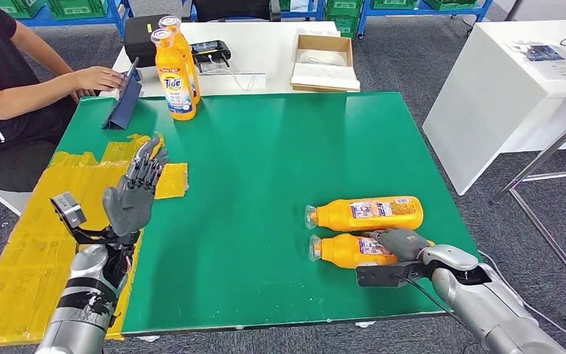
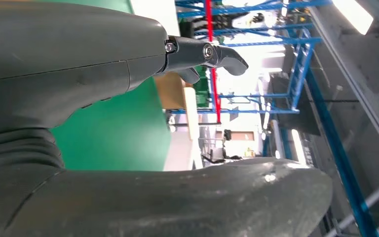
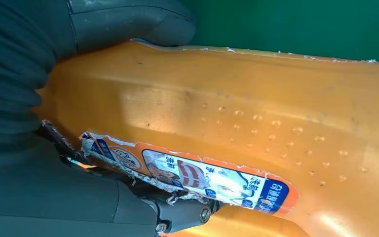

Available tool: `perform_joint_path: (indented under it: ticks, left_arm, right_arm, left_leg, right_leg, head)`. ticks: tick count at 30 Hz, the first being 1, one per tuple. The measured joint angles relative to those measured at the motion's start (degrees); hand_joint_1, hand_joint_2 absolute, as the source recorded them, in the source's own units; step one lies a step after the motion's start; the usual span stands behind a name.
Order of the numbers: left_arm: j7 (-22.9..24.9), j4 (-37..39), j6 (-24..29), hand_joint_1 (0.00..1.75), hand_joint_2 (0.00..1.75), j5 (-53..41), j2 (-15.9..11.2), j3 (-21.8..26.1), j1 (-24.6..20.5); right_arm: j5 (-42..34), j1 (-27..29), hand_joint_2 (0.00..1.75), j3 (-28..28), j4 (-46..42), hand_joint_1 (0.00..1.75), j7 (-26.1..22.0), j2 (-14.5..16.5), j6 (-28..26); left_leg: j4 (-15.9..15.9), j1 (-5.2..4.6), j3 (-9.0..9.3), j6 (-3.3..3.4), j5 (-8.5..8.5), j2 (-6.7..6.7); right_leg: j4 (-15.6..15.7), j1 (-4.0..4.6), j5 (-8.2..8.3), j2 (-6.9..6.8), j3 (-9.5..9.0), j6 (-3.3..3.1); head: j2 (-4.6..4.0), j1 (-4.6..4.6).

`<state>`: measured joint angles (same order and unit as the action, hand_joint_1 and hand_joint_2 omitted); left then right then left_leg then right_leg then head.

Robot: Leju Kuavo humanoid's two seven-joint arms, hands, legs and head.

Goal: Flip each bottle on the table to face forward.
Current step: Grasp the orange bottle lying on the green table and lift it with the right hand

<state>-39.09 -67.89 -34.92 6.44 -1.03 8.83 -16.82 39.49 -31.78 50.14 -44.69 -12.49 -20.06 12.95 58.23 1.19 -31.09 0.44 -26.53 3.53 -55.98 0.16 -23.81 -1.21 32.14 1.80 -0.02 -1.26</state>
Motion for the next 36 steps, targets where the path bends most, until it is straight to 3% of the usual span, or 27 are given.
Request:
perform_joint_path:
  ticks: [7,15,27,36]
  left_arm:
    - [-0.3,0.9,-0.2,0.00,0.00,-0.2,0.0,-1.3,-0.9]
    - [-0.7,2.6,-0.4,0.00,0.00,-1.0,0.2,-3.8,-0.3]
    - [3.0,1.0,6.5,0.00,0.00,-0.2,2.4,-7.7,2.8]
    - [3.8,0.6,7.4,0.00,0.00,0.2,2.5,-8.1,3.1]
  right_arm:
    - [-4.8,-0.2,1.75,0.6,1.2,1.75,-1.3,0.2,0.3]
    - [-23.7,2.5,1.75,-6.6,0.3,1.75,-9.2,1.2,1.2]
    - [-23.7,10.9,1.75,-15.5,-8.3,1.75,-10.5,2.9,-1.6]
    - [-23.4,12.4,1.75,-18.2,-11.1,1.75,-10.9,6.4,-1.7]
  left_leg:
    - [0.0,0.00,0.00,0.00,-0.05,0.09]
    - [0.0,0.03,-0.22,0.00,-0.06,0.34]
    - [0.0,0.25,0.31,-0.20,-0.57,0.28]
    - [0.0,0.25,-0.04,-0.20,-0.52,0.26]
  right_leg:
    - [0.2,-0.01,0.08,0.01,0.04,-0.09]
    - [0.2,0.02,0.34,0.20,-0.47,0.03]
    - [0.2,0.22,-0.21,0.26,-0.88,-0.05]
    - [0.2,0.22,-0.20,0.21,-0.75,0.00]
  head:
    - [0.00,0.01]
    - [0.00,0.01]
    - [0.00,0.01]
    - [0.00,0.00]
